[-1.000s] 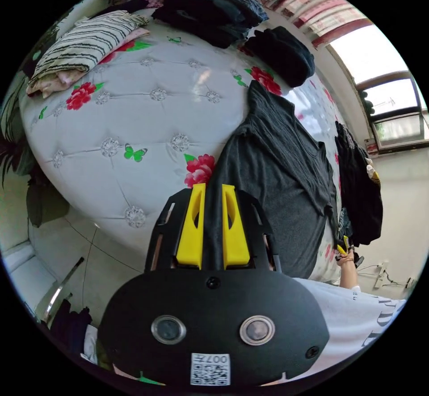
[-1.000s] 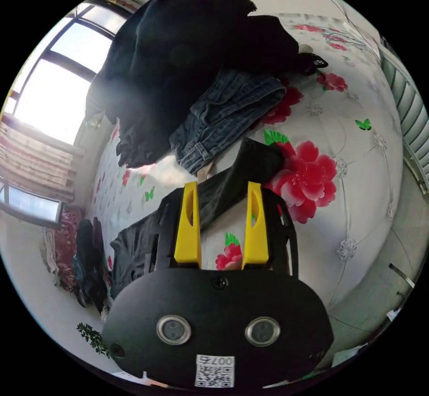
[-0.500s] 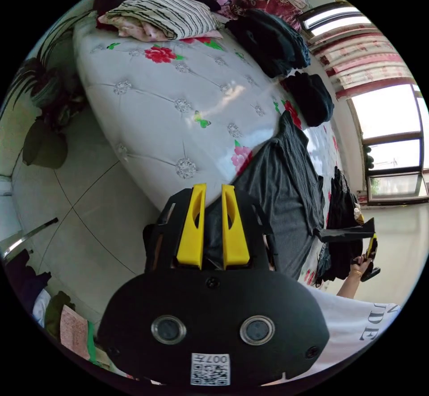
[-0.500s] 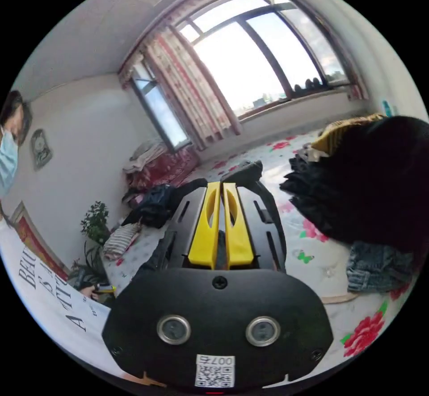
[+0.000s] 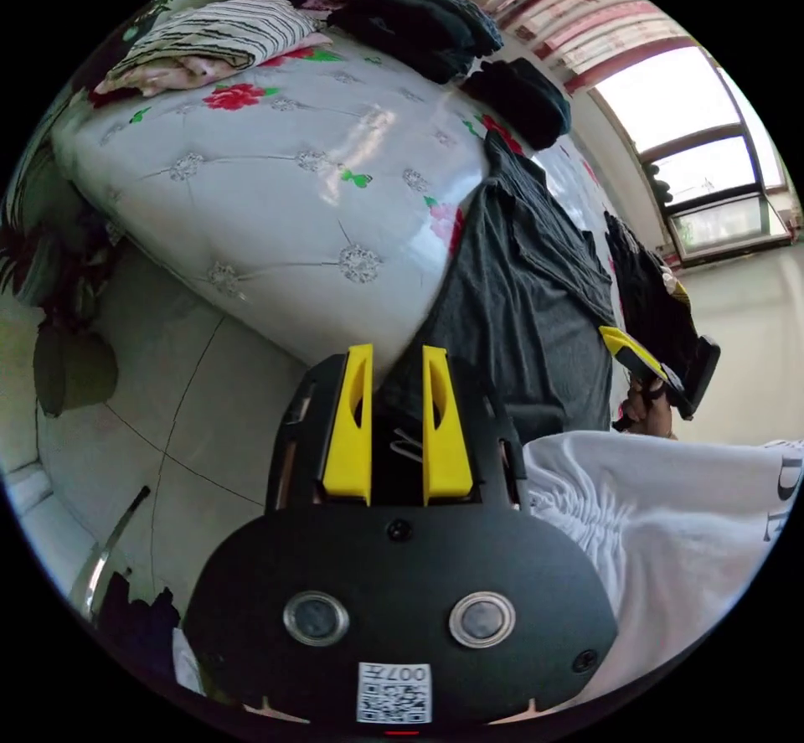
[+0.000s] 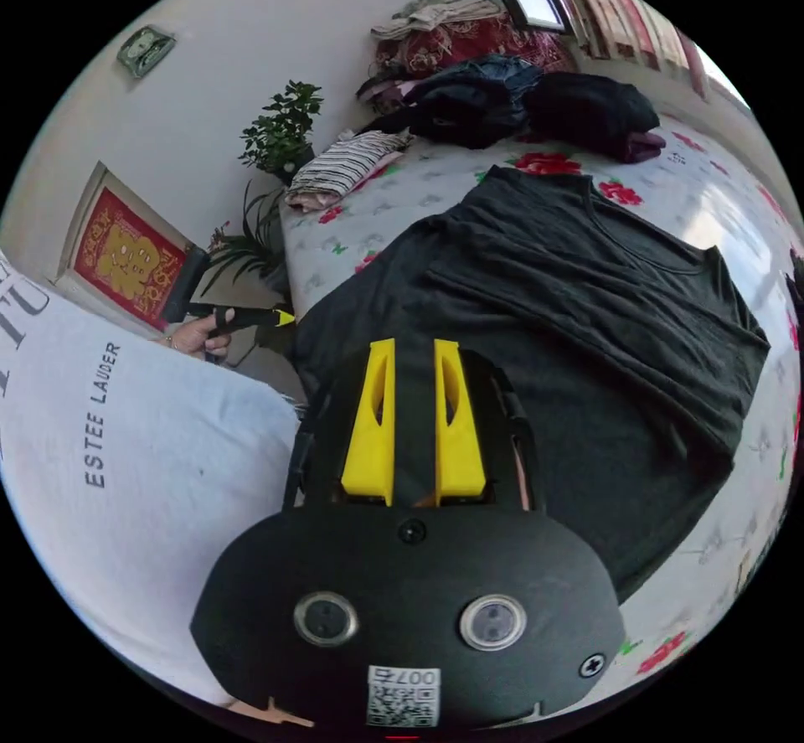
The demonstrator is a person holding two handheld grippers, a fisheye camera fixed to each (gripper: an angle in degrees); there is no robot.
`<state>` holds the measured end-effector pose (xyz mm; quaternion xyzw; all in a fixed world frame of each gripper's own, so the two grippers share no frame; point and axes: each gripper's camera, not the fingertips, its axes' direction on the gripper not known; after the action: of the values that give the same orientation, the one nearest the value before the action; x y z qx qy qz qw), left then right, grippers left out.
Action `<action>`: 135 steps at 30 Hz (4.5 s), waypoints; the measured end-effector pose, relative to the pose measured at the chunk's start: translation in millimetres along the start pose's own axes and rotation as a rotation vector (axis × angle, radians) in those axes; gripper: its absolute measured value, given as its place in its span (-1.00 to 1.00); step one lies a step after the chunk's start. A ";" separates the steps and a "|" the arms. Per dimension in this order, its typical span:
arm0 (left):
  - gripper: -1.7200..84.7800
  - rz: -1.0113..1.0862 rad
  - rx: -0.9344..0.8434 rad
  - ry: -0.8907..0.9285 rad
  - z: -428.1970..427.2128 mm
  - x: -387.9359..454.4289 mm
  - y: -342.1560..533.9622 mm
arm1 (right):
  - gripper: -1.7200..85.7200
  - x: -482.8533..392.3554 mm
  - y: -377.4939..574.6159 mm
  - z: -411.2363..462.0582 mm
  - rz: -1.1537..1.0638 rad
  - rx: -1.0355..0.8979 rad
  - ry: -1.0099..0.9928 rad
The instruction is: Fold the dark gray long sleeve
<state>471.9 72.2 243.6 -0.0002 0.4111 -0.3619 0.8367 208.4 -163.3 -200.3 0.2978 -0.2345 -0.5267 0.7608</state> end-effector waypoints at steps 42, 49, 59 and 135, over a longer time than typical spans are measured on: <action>-0.74 0.025 0.140 0.315 14.1 41.2 -436.0 | -0.84 435.0 198.9 -218.0 0.889 0.487 -0.010; -0.72 0.144 -0.005 0.120 49.2 10.8 -366.1 | -0.77 419.3 319.8 -160.6 0.967 0.357 0.105; -0.97 0.158 -0.099 0.180 92.8 25.9 -360.2 | -0.82 472.7 326.6 -165.6 0.957 0.504 -0.259; -0.85 0.346 0.016 0.175 70.2 93.2 -281.6 | -0.77 367.9 463.8 -119.7 1.056 0.402 0.175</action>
<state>386.9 -213.0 309.8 0.1084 0.4733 -0.2146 0.8475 718.8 -360.8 55.1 0.3216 -0.3834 0.0067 0.8658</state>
